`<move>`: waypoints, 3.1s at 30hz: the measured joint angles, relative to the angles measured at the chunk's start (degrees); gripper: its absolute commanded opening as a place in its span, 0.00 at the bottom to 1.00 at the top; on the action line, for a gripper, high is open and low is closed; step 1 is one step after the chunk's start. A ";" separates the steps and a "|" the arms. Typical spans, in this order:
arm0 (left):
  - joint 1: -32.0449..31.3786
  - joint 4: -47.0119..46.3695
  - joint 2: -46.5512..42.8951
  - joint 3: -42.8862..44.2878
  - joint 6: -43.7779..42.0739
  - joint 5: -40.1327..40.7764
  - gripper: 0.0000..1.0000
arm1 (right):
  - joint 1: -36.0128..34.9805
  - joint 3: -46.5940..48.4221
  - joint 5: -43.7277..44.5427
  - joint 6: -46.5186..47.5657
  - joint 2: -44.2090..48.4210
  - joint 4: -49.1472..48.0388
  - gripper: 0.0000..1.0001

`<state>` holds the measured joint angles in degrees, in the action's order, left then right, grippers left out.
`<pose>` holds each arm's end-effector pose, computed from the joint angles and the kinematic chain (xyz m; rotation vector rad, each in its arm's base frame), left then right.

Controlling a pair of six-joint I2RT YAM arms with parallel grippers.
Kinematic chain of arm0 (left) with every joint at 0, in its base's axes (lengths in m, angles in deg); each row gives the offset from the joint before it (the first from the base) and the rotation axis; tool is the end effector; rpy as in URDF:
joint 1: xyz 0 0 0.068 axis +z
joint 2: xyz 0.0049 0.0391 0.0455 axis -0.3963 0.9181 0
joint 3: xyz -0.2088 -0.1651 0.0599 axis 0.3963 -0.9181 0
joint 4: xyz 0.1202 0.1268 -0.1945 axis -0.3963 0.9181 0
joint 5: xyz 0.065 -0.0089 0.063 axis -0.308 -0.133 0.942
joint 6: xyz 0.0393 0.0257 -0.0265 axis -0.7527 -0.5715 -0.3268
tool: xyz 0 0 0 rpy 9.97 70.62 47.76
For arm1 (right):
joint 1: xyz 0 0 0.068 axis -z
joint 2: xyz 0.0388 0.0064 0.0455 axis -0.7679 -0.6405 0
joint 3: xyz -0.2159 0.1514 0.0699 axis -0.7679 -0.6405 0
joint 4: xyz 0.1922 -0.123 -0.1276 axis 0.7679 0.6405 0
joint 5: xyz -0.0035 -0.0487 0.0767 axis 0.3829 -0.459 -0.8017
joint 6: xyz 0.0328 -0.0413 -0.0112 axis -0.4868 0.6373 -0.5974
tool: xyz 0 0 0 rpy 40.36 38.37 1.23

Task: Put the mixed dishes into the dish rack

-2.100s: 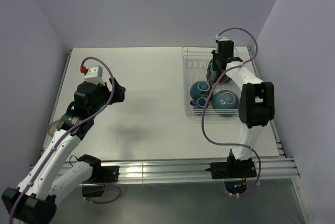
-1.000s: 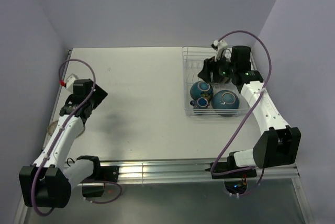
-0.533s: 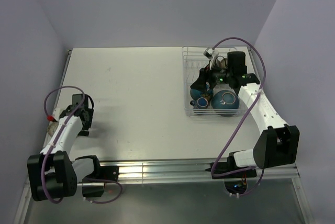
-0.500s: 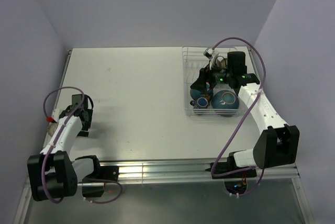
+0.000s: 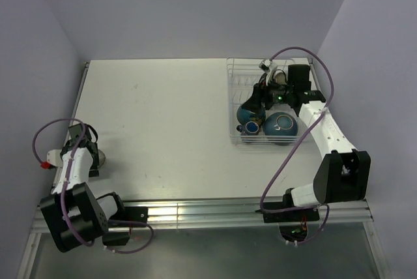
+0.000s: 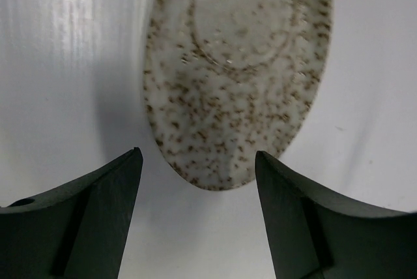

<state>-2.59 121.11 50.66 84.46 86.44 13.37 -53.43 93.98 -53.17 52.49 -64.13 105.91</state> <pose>0.1676 0.0804 0.1801 -2.0328 1.5766 0.2854 0.2964 0.0447 0.3095 -0.7752 1.9436 0.8769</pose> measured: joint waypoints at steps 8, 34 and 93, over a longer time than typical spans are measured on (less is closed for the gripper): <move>9.92 -1.95 -0.22 -4.22 -2.56 -5.64 0.71 | 4.09 0.00 -1.27 -0.02 -1.40 0.35 0.73; 10.05 -22.56 4.09 -7.63 -9.46 -19.65 0.00 | 6.69 0.00 -3.98 0.63 -1.46 1.66 0.73; -19.26 -16.96 39.71 29.11 -43.21 -34.75 0.38 | 6.69 0.00 -5.57 3.28 -1.44 3.82 0.73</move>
<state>-21.85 104.15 90.37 113.58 43.23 -21.38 -46.75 93.98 -58.74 55.77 -65.58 109.73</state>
